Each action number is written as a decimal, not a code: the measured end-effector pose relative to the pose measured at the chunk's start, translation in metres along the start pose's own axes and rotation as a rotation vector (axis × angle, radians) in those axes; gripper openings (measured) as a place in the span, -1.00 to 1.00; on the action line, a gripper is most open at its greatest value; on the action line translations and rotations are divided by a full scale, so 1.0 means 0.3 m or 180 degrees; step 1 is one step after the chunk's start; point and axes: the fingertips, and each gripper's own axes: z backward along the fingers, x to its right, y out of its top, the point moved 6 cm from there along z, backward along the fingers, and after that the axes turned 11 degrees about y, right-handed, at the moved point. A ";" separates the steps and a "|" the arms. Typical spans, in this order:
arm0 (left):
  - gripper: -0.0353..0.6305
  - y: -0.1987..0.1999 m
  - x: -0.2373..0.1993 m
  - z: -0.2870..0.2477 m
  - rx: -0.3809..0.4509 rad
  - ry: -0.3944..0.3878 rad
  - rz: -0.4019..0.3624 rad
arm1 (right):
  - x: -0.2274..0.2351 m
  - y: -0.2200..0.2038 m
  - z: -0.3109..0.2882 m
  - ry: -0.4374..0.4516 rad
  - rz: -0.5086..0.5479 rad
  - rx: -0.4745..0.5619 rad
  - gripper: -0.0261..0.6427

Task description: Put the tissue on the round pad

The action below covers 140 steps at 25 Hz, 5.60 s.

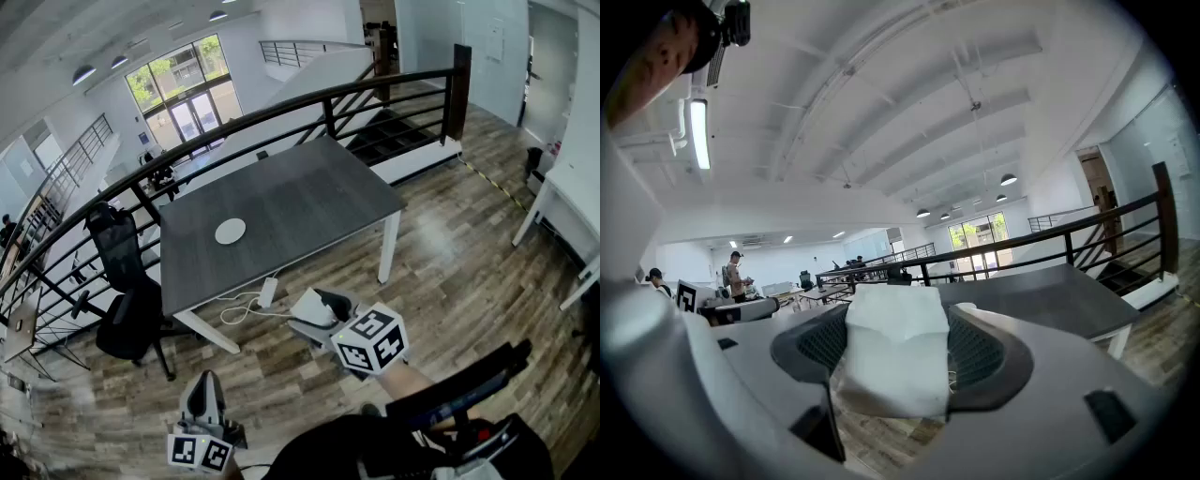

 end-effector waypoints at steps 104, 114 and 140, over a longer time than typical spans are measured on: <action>-0.88 -0.084 -0.083 -0.869 -0.0356 0.0401 -0.0096 | 0.797 0.228 -0.564 0.0724 0.0135 -0.0038 0.07; -0.88 -0.008 -0.333 -1.069 -0.0294 0.0050 -0.0102 | 0.830 0.280 -0.790 0.0408 0.0090 -0.0003 0.07; -0.88 0.058 -0.968 -1.322 -0.0302 -0.0394 0.0089 | 0.811 0.381 -1.320 -0.0215 0.0024 -0.0060 0.07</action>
